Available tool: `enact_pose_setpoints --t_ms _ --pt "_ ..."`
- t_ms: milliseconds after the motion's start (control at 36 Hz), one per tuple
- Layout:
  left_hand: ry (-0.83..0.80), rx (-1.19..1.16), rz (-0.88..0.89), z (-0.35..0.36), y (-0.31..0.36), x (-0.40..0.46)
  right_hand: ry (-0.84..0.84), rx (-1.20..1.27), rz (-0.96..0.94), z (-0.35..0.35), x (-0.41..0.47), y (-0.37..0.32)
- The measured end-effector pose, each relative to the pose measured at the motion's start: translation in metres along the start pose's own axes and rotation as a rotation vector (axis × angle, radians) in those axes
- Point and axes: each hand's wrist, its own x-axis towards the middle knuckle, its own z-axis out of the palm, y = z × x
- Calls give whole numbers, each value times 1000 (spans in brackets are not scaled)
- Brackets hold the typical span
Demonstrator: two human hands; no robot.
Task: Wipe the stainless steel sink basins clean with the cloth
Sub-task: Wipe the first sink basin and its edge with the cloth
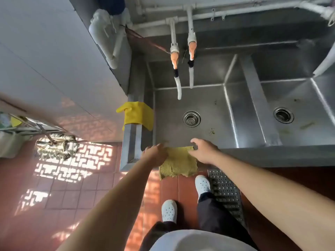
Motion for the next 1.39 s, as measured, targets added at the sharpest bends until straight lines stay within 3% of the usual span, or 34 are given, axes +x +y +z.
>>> enact_pose_setpoints --t_ms 139,278,472,778,1028,1139,1389 --pt "-151 -8 -46 -10 12 16 -176 -153 -46 -3 38 0" --pt "-165 -75 -135 -15 19 36 -275 -78 -81 6 66 4" --pt "-21 -108 -90 -19 27 31 -156 87 -117 -3 69 15" --pt "-94 -354 121 -32 40 -9 -34 327 -139 -35 2 46" --pt "167 -468 452 -50 68 -38 395 442 -209 -64 -60 55" --pt "285 -392 549 -29 71 -55 546 400 -232 -42 -84 70" --pt "164 -157 459 78 42 -68 429 363 -38 57 -86 104"
